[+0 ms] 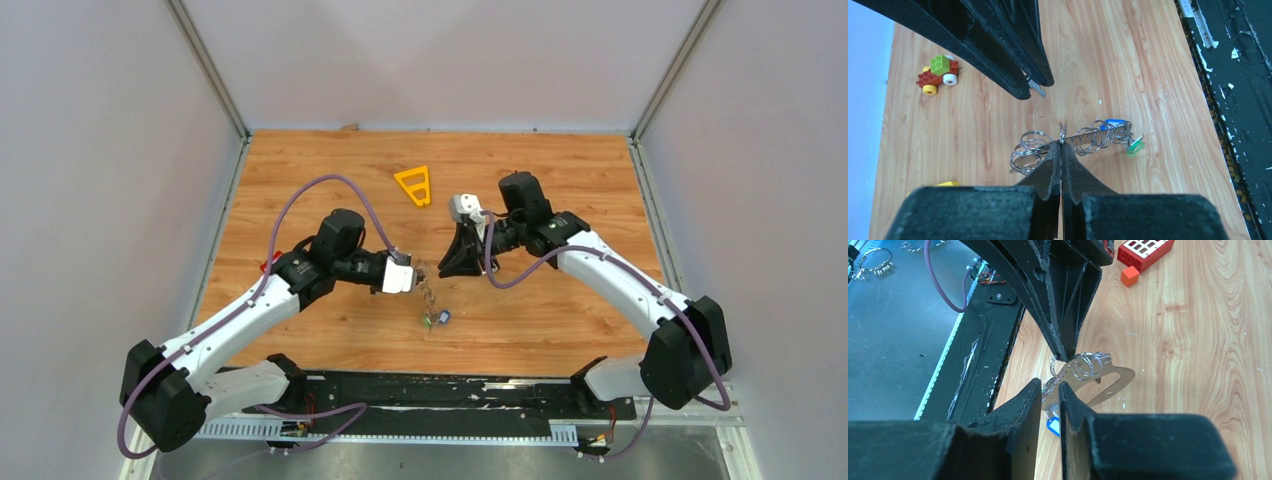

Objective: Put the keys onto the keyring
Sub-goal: Adjust the keyring.

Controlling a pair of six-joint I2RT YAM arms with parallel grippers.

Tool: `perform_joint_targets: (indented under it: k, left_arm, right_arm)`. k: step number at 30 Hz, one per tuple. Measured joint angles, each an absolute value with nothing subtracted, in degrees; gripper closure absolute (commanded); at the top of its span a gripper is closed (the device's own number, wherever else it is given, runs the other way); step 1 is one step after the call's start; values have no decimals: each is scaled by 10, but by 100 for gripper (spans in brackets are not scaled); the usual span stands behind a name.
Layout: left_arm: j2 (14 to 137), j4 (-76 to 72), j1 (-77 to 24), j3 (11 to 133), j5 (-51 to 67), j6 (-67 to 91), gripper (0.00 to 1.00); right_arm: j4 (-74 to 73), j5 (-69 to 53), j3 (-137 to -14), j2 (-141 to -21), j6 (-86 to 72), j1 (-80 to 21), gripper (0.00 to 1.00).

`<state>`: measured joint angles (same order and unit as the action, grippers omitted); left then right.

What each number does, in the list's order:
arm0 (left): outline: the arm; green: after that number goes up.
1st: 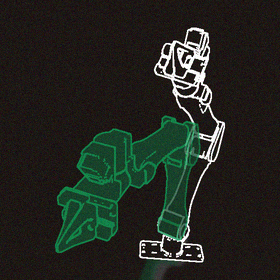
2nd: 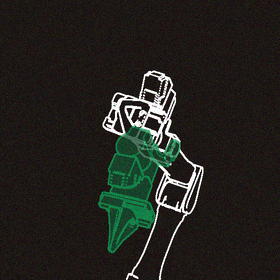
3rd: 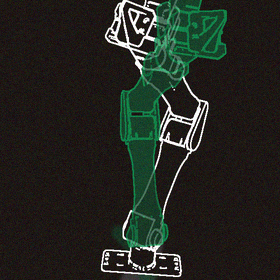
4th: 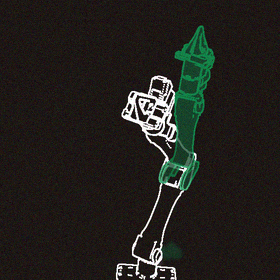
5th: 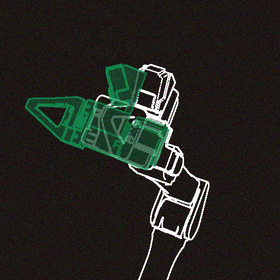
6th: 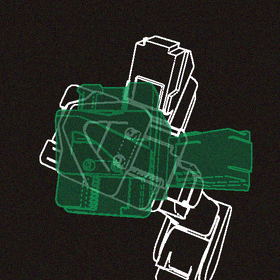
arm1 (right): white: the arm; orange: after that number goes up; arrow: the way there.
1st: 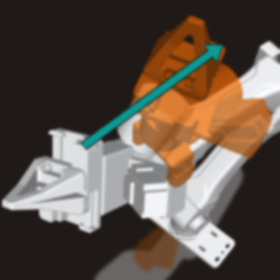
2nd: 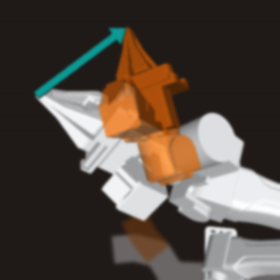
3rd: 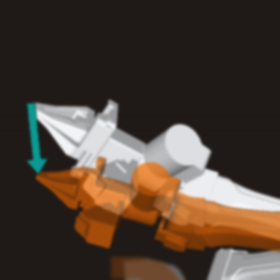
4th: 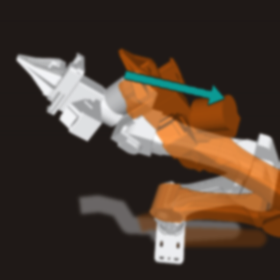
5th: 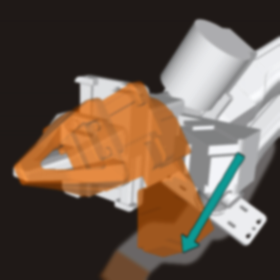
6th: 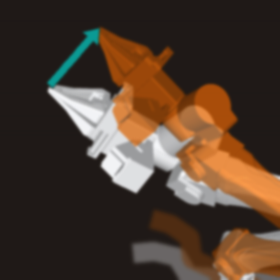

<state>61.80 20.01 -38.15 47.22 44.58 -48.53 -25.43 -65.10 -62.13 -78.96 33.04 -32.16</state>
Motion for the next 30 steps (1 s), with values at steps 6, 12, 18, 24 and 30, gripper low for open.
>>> perform_joint_targets:
  k: [6, 12, 18, 24, 30]
  left_arm:
    - [618, 175, -382, 457, 452, -486, 100]
    - [609, 168, -382, 436, 465, -506, 100]
    - [601, 154, -378, 426, 483, -515, 100]
    - [600, 103, -363, 414, 510, -478, 100]
    - [602, 4, -351, 381, 543, -399, 100]
  right_arm:
    - [-271, -651, -623, -781, 349, -328, 82]
    - [-289, -651, -628, -781, 367, -334, 83]
    - [-309, -652, -634, -781, 384, -339, 85]
    - [-328, -653, -636, -782, 402, -348, 86]
    - [-337, -652, -637, -782, 411, -355, 87]
